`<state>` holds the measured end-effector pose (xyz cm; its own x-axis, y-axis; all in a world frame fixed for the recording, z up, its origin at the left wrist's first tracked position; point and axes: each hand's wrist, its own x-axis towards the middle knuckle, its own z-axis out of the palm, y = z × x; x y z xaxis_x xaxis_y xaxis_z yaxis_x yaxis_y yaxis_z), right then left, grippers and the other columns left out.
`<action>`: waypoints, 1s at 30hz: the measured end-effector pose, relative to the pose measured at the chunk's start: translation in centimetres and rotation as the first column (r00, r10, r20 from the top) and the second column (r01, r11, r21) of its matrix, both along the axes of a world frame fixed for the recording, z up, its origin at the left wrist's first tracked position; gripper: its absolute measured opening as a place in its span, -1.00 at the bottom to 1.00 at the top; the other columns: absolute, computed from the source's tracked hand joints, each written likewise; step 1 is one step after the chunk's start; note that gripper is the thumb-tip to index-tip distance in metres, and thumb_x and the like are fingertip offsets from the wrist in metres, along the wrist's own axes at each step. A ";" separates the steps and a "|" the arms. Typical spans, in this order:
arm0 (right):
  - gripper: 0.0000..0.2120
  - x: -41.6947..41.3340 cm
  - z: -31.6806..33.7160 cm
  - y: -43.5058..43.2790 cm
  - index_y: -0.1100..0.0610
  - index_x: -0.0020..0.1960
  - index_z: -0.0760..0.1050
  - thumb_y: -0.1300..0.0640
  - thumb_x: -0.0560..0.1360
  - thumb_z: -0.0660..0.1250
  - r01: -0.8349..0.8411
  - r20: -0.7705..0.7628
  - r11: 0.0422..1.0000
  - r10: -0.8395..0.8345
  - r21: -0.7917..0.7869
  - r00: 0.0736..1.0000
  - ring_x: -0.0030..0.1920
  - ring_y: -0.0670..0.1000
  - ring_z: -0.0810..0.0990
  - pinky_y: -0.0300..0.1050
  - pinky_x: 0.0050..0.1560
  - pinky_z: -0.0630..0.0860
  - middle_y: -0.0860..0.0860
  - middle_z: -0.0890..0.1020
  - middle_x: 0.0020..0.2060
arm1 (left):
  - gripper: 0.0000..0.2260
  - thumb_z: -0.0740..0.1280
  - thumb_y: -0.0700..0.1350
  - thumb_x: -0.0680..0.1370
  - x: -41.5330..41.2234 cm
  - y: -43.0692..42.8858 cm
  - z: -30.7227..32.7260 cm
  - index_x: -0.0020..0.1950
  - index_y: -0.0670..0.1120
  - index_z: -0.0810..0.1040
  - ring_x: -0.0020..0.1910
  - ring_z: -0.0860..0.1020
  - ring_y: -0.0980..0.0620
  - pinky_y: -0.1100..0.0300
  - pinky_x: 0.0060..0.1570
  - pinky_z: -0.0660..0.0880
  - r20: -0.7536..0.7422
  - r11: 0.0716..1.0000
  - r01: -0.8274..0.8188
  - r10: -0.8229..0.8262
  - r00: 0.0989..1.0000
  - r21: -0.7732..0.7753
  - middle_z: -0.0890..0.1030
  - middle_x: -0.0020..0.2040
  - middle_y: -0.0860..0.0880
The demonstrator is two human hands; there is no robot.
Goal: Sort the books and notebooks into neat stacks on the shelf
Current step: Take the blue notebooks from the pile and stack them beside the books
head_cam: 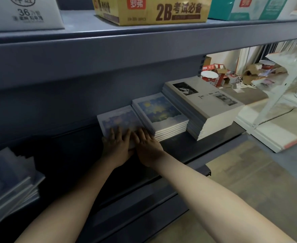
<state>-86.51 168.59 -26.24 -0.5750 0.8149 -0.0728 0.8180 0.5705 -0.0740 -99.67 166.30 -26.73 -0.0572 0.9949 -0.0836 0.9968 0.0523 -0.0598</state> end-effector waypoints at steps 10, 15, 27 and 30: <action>-0.30 0.4 2.4 -1.5 0.16 0.53 -0.03 0.08 0.52 0.25 -0.008 0.016 1.000 0.008 -0.023 1.000 0.50 0.16 0.02 0.00 0.48 0.01 0.15 0.04 0.49 | -0.08 0.40 0.18 0.42 -1.2 -1.2 1.9 0.55 0.02 -0.13 0.48 -0.24 -0.31 -0.21 0.42 0.08 0.277 0.999 0.032 -0.042 0.960 0.039 -0.24 0.54 -0.16; -0.34 1.8 2.6 -2.6 0.14 0.55 -0.07 0.15 0.55 0.17 -0.049 0.030 0.998 0.047 0.041 0.998 0.53 0.09 -0.09 -0.04 0.51 -0.08 0.05 -0.08 0.53 | -0.04 0.40 0.18 0.43 -2.5 -4.5 3.5 0.54 0.01 -0.23 0.48 -0.27 -0.28 -0.24 0.43 -0.05 0.281 0.999 0.002 -0.013 0.960 0.038 -0.34 0.52 -0.11; -0.31 -10.0 4.9 -8.7 0.13 0.55 -0.09 0.13 0.54 0.21 -0.261 0.003 0.964 0.261 0.061 0.965 0.53 0.12 -0.16 0.06 0.49 -0.15 0.07 -0.20 0.53 | -0.15 0.31 0.20 0.48 -13.0 -15.1 5.2 0.56 0.01 -0.16 0.50 -0.24 -0.25 -0.09 0.45 -0.19 0.041 0.989 -0.115 0.112 0.993 0.090 -0.23 0.55 -0.11; -0.33 -13.0 4.3 -10.7 0.12 0.55 -0.08 0.13 0.55 0.18 -0.328 0.003 0.943 0.328 0.055 0.945 0.53 0.11 -0.17 0.08 0.51 -0.15 0.06 -0.22 0.53 | -0.09 0.45 0.16 0.39 -15.6 -18.1 5.8 0.54 -0.08 -0.01 0.48 -0.08 -0.34 -0.21 0.41 0.03 -0.018 0.976 -0.119 0.125 0.992 0.181 0.03 0.54 -0.21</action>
